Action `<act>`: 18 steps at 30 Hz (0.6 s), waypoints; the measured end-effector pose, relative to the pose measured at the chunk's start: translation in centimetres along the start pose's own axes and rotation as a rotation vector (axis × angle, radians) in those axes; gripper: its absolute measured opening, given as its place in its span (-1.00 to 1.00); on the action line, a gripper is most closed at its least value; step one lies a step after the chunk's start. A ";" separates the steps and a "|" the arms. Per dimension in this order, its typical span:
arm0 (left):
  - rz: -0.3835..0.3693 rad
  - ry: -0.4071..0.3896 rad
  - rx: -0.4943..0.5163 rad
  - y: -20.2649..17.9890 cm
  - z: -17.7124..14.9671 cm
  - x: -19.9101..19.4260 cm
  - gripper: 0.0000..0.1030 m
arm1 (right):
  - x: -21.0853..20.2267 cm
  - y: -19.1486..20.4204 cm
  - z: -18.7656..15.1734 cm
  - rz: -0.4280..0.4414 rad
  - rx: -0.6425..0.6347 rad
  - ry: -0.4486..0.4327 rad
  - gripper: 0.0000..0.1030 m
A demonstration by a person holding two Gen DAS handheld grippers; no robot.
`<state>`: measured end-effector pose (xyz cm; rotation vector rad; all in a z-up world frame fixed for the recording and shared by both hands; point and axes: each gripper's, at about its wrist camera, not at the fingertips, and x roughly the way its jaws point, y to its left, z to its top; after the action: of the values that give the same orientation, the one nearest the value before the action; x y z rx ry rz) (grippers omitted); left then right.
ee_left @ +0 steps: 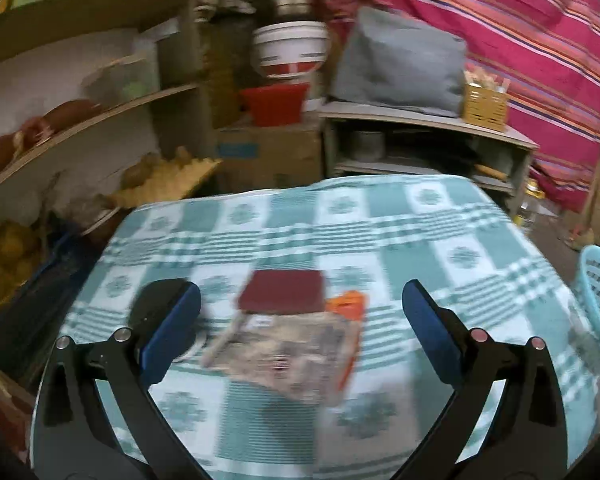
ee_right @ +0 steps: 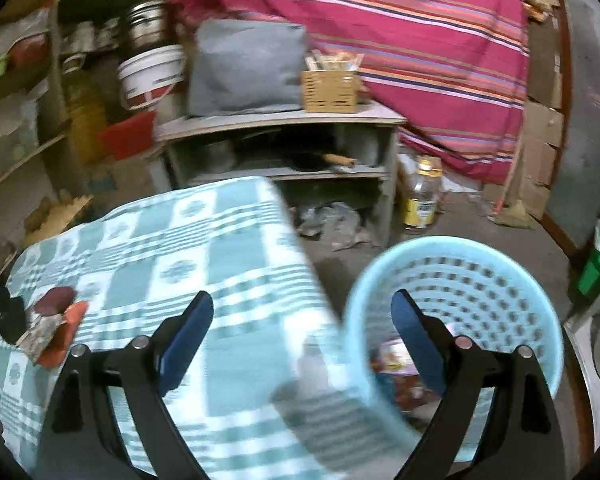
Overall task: Collect trash
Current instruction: 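Move both empty tools back over the trash on the table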
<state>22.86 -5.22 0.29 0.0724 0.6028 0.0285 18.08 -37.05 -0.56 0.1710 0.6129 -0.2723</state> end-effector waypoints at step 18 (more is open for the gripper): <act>0.111 0.135 -0.185 12.7 -2.7 5.8 0.89 | 3.8 11.9 -1.4 0.067 -0.146 0.071 0.74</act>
<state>26.07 7.92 -4.25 -0.0765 0.7282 0.1982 23.91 -26.14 -3.06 0.0602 0.6934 -0.1567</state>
